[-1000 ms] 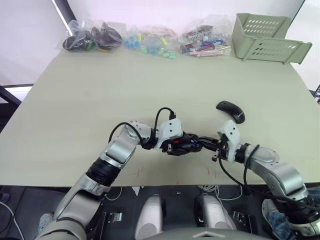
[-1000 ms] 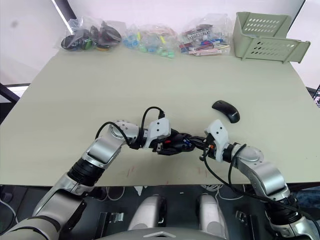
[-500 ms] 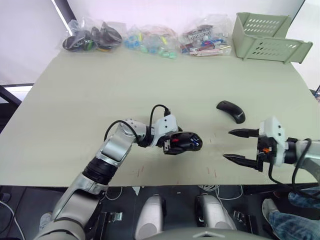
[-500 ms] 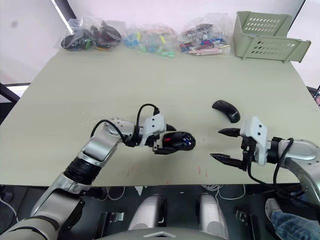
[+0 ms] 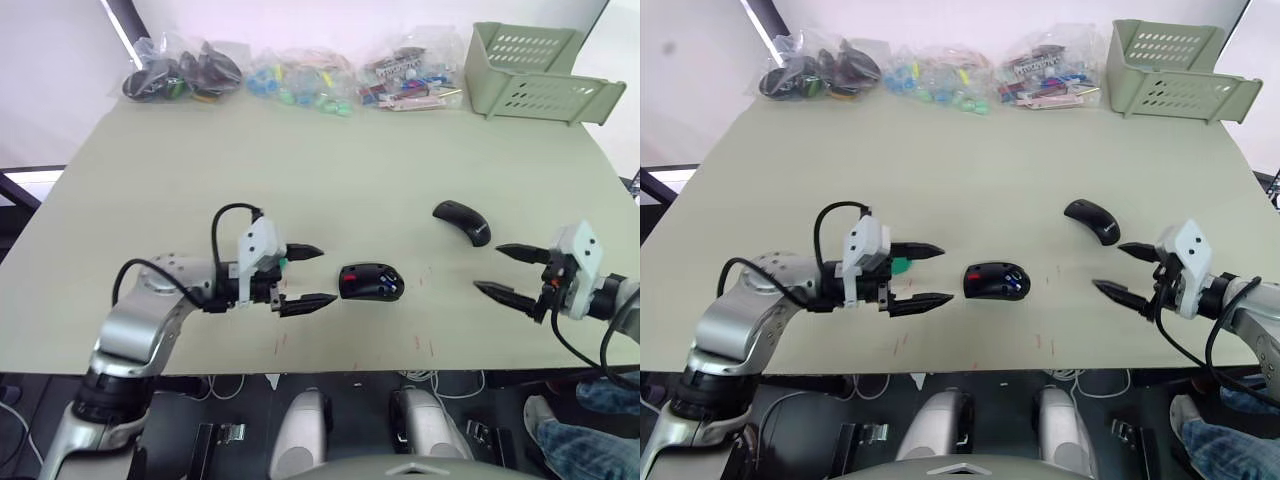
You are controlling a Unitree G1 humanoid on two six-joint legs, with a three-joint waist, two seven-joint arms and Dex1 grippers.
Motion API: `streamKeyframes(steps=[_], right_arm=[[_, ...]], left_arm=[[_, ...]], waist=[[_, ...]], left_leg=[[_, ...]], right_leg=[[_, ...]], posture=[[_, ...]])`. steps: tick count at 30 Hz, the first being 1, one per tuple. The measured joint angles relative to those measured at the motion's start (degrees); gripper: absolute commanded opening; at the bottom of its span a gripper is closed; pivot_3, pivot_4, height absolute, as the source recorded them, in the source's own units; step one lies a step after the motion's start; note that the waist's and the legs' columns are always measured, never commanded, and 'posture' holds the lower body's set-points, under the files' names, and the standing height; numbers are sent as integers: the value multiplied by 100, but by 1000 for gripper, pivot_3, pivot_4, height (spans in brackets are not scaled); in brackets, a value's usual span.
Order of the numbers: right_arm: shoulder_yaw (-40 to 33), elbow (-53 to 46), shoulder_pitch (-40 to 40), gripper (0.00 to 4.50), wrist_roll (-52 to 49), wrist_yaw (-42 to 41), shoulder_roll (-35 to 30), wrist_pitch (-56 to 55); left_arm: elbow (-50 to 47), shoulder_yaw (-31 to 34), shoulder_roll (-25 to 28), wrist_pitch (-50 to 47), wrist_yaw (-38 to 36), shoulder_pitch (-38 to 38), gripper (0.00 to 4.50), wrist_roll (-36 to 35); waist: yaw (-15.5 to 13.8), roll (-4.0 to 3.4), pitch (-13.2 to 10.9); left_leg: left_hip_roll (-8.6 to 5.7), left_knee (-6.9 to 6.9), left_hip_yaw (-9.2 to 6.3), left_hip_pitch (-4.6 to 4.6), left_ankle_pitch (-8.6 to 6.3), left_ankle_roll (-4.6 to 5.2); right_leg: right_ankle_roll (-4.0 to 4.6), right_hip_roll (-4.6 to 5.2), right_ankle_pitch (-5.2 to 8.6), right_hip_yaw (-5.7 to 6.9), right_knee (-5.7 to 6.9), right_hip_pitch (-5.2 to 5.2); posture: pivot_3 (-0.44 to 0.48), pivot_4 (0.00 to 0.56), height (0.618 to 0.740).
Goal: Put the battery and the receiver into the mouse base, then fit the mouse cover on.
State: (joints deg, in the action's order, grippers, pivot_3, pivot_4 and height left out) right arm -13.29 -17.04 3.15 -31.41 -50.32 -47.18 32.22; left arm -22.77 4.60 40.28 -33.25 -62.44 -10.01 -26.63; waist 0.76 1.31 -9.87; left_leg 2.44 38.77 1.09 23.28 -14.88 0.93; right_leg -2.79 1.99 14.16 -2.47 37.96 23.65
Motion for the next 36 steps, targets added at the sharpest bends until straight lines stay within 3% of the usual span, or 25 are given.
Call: streamKeyframes(steps=[4, 16, 26, 36], right_arm=[[374, 668, 739, 4488, 252, 105, 34, 128], [1354, 2824, 2602, 4488, 1119, 62, 312, 174], [1542, 3835, 3211, 4488, 1467, -149, 508, 148], [1558, 3867, 3211, 4488, 1575, -270, 509, 253]], left_arm=[[-340, 678, -333, 404, 11, 976, 4500, -610], [-513, 1575, -396, 901, -235, 2072, 4500, -1626], [-500, 1664, -367, 1059, -208, 2388, 4500, -1639], [-501, 1654, -367, 1068, -150, 2388, 4500, -1639]], waist=[[15, 4, -1], [1, 1, -3], [7, -2, -4], [9, -2, -4]], left_leg=[[0, 1, 8, -2, 0, 0], [-1, -5, 10, -2, -1, 0], [-1, -9, 13, -1, -1, 0], [-1, -10, 12, -3, -1, 0]], right_leg=[[3, 2, -1, -6, 0, 0], [7, 2, 0, -4, -1, 2], [7, 3, -1, -6, -4, 3], [7, 2, -1, -6, -3, 3]], posture=[[0, 150, 740], [0, 150, 740], [0, 150, 740], [0, 150, 740]])
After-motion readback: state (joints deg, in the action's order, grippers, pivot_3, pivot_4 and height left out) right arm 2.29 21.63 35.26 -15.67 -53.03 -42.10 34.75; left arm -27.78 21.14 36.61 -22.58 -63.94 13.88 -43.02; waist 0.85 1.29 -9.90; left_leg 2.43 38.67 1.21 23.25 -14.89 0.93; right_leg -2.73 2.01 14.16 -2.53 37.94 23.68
